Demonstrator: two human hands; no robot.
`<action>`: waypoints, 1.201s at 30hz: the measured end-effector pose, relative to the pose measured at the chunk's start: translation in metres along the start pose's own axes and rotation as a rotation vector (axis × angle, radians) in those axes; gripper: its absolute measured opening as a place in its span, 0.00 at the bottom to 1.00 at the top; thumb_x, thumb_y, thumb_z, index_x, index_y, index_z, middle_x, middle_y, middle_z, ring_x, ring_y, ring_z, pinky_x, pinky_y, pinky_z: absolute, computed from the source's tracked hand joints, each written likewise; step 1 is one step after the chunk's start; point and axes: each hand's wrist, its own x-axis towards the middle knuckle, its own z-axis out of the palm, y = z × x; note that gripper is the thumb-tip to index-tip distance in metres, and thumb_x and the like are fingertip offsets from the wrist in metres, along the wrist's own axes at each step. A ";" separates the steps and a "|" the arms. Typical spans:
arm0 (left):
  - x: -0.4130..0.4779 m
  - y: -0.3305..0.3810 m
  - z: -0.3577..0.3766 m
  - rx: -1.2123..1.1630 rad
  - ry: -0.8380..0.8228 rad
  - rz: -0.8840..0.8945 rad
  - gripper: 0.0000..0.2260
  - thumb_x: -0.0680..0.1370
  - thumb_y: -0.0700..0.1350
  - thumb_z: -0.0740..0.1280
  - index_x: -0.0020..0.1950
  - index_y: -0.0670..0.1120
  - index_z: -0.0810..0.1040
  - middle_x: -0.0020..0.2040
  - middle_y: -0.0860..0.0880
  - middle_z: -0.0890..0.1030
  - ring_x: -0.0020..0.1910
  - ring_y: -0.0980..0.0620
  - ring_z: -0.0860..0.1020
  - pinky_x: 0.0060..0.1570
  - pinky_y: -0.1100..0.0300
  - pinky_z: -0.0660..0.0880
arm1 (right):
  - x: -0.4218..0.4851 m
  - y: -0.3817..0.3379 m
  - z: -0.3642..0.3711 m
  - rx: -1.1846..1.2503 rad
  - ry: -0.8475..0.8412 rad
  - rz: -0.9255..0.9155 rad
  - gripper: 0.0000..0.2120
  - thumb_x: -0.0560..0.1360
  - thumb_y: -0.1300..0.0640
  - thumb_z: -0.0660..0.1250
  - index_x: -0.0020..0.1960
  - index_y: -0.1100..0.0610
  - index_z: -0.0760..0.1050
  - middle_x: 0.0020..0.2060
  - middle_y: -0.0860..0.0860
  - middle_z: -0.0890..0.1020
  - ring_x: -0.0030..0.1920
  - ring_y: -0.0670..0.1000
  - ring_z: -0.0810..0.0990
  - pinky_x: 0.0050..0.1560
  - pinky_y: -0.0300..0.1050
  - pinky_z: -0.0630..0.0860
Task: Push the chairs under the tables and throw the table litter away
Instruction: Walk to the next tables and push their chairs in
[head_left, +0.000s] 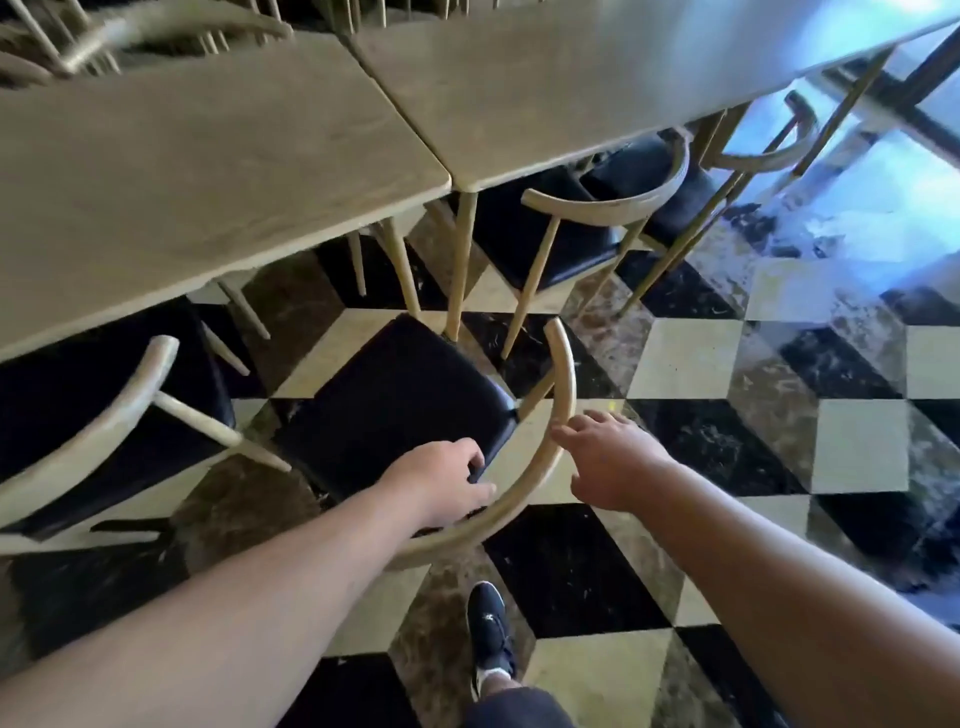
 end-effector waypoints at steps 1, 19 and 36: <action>0.011 0.012 0.011 -0.021 -0.026 -0.022 0.22 0.80 0.64 0.67 0.70 0.56 0.75 0.62 0.55 0.80 0.58 0.50 0.79 0.58 0.50 0.79 | 0.007 0.012 0.007 -0.022 -0.028 -0.053 0.35 0.79 0.52 0.67 0.83 0.47 0.60 0.81 0.51 0.66 0.82 0.57 0.59 0.81 0.58 0.56; 0.062 0.003 0.095 0.014 -0.177 -0.285 0.16 0.79 0.46 0.67 0.67 0.50 0.74 0.59 0.44 0.83 0.57 0.37 0.82 0.48 0.49 0.75 | 0.134 0.009 0.042 -0.425 -0.272 -0.595 0.08 0.78 0.52 0.67 0.56 0.44 0.77 0.44 0.46 0.81 0.48 0.54 0.83 0.57 0.57 0.78; 0.064 -0.170 -0.072 0.236 -0.044 -0.119 0.08 0.78 0.41 0.68 0.53 0.54 0.76 0.43 0.53 0.77 0.43 0.46 0.78 0.39 0.49 0.74 | 0.223 -0.131 -0.052 -0.172 -0.107 -0.425 0.12 0.76 0.49 0.66 0.59 0.45 0.77 0.50 0.45 0.83 0.50 0.53 0.82 0.45 0.47 0.72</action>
